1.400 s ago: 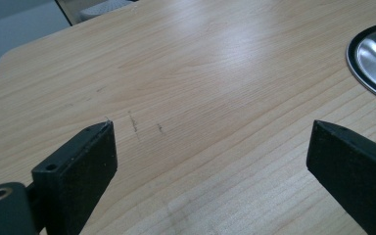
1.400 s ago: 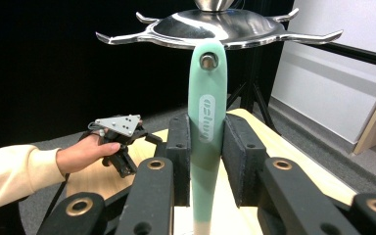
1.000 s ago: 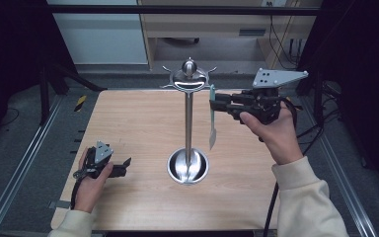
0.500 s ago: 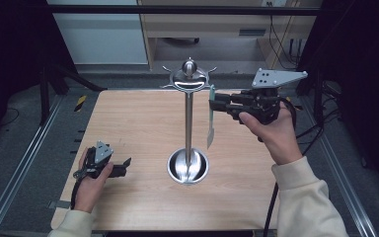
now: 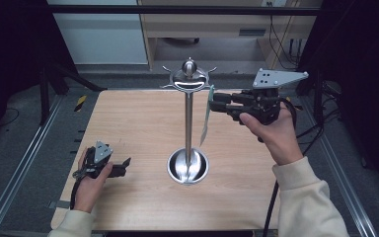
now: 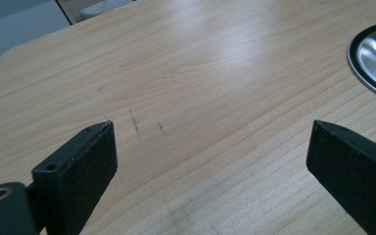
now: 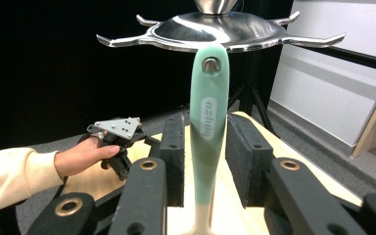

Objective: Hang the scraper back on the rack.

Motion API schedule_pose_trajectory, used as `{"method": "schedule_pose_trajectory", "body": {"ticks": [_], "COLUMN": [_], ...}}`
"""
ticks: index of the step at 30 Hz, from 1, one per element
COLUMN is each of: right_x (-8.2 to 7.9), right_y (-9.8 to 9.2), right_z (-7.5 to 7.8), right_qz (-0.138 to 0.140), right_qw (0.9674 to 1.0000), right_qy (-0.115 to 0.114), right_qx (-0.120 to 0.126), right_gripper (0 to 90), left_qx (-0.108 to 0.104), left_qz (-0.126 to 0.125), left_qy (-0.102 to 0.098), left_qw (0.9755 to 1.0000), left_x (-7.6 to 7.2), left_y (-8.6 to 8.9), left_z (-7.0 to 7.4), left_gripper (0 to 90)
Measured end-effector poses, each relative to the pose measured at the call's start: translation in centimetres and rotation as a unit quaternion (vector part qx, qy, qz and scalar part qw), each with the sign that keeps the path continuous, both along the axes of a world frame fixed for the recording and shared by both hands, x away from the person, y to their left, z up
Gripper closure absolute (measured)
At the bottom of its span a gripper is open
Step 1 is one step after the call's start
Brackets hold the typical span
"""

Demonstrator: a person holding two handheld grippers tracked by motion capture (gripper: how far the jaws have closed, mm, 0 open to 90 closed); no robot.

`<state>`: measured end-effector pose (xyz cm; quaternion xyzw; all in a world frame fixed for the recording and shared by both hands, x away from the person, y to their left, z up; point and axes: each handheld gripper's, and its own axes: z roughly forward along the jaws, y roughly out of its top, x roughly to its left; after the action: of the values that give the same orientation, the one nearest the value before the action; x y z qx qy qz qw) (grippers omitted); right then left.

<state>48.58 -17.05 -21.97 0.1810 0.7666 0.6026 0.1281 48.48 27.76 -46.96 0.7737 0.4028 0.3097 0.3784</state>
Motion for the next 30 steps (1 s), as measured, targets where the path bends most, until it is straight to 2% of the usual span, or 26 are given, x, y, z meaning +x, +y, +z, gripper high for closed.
{"method": "schedule_pose_trajectory", "body": {"ticks": [11,18,20,23,24,26,27,30], "right_x": [-0.2,-0.4,-0.3,0.0,0.2,0.3,0.3,0.3], "right_y": [-1.1,-2.0,-2.3,-2.7,-2.9,-3.1,-3.2,-3.5], "right_z": [0.0,-0.7,-1.0,-1.7,-1.9,-2.3,-2.6,-3.2], "right_qz": [-0.017,-0.071,-0.105,-0.158,-0.178,-0.201,-0.218,-0.238], "right_qw": [0.9998,0.9973,0.9939,0.986,0.9822,0.9778,0.9743,0.9696], "right_qy": [-0.004,-0.002,-0.004,-0.003,-0.007,-0.007,-0.008,-0.012], "right_qx": [-0.008,-0.021,-0.034,-0.052,-0.059,-0.058,-0.058,-0.057], "right_gripper": [62.2,49.6,42.0,31.8,28.0,20.0,17.9,12.5], "left_qx": [0.002,0.002,-0.001,0.002,0.003,0.0,0.001,0.001], "left_qz": [0.0,-0.003,-0.001,0.002,0.001,0.003,0.001,0.0], "left_qy": [0.0,-0.001,-0.002,-0.001,0.0,-0.001,-0.001,-0.001], "left_qw": [1.0,1.0,1.0,1.0,1.0,1.0,1.0,1.0], "left_x": [0.0,0.0,0.0,0.0,0.0,0.0,0.0,0.0], "left_y": [0.0,-0.1,0.0,0.2,0.2,0.1,0.1,0.0], "left_z": [0.0,0.0,0.0,0.1,0.1,0.0,0.0,0.0], "left_gripper": [4.5,4.4,4.4,4.4,4.4,4.4,4.4,4.4]}}
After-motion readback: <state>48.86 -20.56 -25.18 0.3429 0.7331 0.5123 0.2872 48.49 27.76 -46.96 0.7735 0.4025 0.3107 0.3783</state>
